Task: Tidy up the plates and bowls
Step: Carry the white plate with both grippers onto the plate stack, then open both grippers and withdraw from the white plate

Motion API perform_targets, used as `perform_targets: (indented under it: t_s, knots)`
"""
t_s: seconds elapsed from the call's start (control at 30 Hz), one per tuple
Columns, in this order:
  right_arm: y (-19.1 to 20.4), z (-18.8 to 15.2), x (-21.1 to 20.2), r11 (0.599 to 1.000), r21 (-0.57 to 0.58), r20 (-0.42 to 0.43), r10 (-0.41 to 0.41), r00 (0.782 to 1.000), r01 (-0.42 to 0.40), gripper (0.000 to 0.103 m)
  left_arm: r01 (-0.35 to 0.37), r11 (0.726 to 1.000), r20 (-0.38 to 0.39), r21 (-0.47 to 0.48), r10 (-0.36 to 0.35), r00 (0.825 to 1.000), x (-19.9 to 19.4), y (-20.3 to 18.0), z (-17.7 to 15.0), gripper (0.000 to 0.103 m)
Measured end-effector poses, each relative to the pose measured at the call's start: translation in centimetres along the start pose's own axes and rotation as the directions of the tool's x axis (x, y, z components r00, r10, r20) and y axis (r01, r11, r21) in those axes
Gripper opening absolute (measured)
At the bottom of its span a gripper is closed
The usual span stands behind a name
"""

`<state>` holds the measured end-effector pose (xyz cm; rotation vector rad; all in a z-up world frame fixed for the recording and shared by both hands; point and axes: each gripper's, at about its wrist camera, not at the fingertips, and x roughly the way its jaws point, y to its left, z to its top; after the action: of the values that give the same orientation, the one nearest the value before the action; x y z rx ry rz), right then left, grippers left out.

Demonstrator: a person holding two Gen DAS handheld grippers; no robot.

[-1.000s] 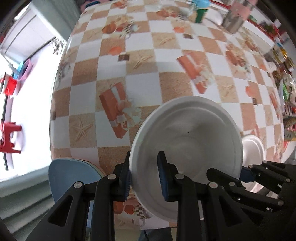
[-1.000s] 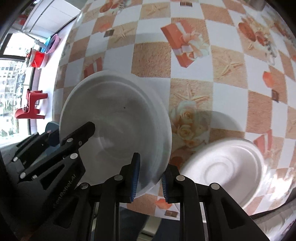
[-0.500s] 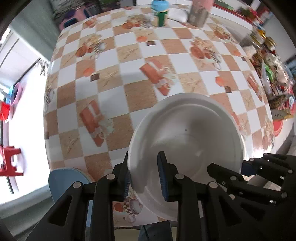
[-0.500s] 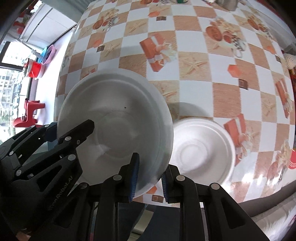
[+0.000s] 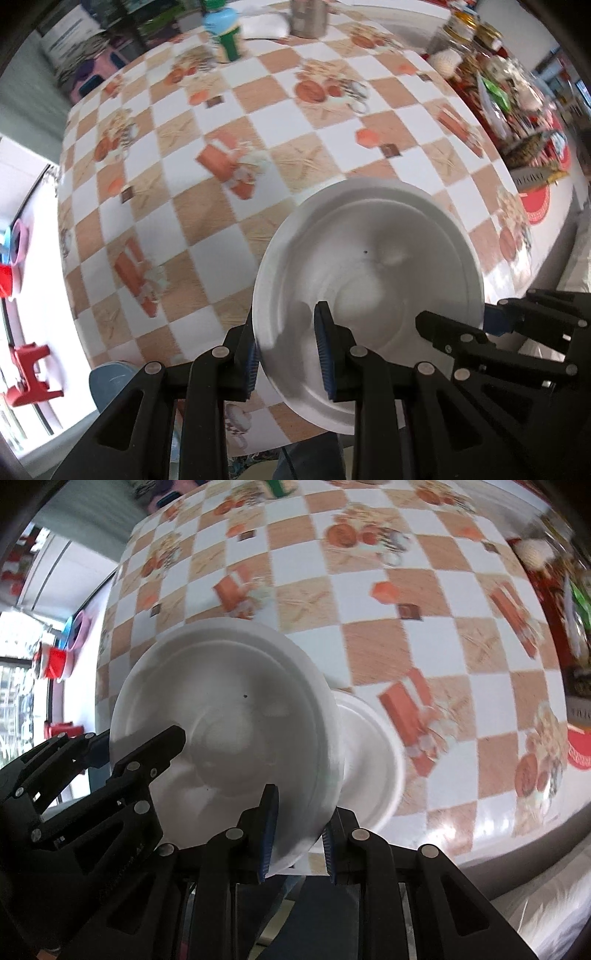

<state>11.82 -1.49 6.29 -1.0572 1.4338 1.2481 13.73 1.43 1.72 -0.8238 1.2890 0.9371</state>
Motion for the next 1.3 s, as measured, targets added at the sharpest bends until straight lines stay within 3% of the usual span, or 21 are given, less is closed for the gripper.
perform_targets:
  t_s: [0.3,0.7,0.8,1.03,1.13,1.2,1.23,1.3]
  knots:
    - [-3.1,-1.1,0.4,0.998,0.063,-0.017,-0.019,1.0,0.02,0.024,0.015,0.999,-0.046,0.045,-0.013,0.999,1.8,-2.3,-0.1,0.028]
    - [-4.5,-0.7,2.3,0.997,0.067,-0.048,-0.04,0.998,0.043,0.024,0.029,1.0,-0.098,0.007,-0.029,0.995,4.6,-2.5,0.1,0.028]
    - [-4.5,-0.6,2.9,0.997,0.062,-0.056,-0.043,0.998,0.047,0.024,0.031,1.0,-0.112,0.001,-0.03,0.993,5.1,-2.3,-0.1,0.035]
    - [-4.7,-0.3,3.2,0.997,0.069,-0.064,-0.022,0.998,0.026,0.024,0.026,1.0,-0.095,-0.003,-0.026,0.995,4.5,-1.5,-0.5,0.074]
    - [-5.2,-0.3,3.2,0.996,0.082,-0.066,-0.019,0.998,0.024,0.024,0.023,1.0,-0.075,-0.004,-0.023,0.997,3.9,-1.1,-0.5,0.078]
    - [-5.6,-0.3,3.0,0.995,0.089,-0.065,-0.028,0.997,0.034,0.04,0.035,0.999,-0.076,-0.018,-0.036,0.996,3.7,-0.6,-0.5,0.081]
    - [-5.9,-0.3,2.9,0.994,0.093,-0.061,-0.049,0.997,0.054,0.056,0.045,0.999,-0.084,-0.028,-0.047,0.995,3.7,-0.5,-0.5,0.081]
    - [-6.5,-0.3,2.7,0.993,0.109,-0.059,-0.04,0.997,0.046,0.066,0.069,0.996,-0.111,-0.061,-0.075,0.991,3.9,0.1,-0.5,0.082]
